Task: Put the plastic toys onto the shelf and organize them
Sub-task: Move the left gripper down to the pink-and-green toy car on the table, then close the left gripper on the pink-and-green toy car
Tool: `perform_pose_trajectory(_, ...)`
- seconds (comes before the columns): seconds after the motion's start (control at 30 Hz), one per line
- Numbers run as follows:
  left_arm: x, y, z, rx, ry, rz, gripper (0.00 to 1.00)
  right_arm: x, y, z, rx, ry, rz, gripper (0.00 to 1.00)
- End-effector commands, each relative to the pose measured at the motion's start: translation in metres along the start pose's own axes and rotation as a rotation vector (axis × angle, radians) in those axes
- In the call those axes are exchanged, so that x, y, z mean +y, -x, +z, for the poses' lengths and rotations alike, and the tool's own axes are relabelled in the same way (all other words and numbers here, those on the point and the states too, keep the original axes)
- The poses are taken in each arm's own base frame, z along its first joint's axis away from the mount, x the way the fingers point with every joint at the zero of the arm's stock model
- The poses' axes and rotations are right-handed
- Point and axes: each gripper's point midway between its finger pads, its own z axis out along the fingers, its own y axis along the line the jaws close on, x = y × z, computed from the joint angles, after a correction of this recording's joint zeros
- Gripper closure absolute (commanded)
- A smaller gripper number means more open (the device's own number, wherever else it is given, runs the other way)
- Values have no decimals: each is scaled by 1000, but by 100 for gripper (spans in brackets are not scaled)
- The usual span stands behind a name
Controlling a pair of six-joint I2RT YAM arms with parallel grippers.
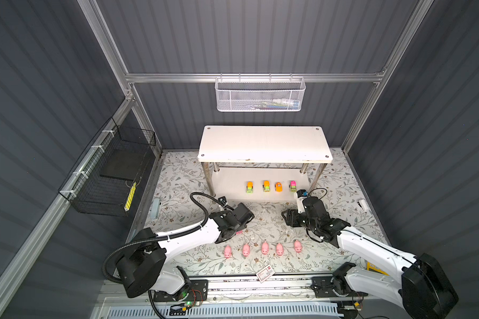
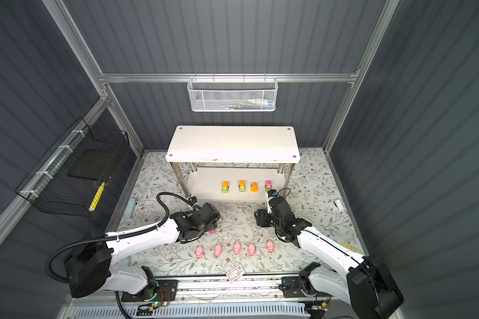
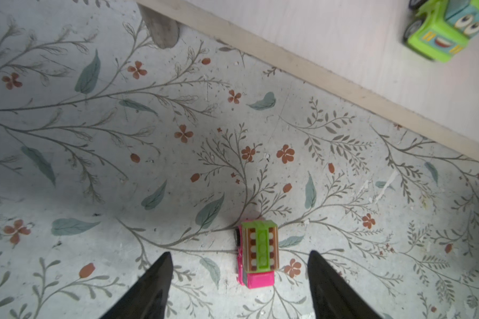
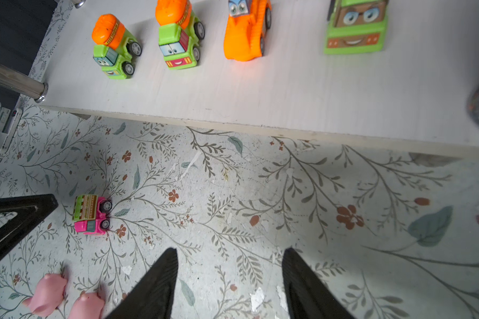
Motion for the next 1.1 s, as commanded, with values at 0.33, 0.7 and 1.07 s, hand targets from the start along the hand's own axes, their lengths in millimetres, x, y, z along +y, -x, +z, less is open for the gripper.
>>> perform_pose_trajectory(0.33, -7, -17, 20, 55, 24, 29, 43, 3, 0, 4, 12, -6, 7, 38)
perform_pose_trajectory(0.7, -12, -20, 27, 75, 39, 64, 53, 2, -2, 7, 18, -5, 9, 37)
perform_pose_trajectory(1.07, -12, -25, 33, 95, 59, 85, 66, 3, -4, 7, 18, -1, 9, 37)
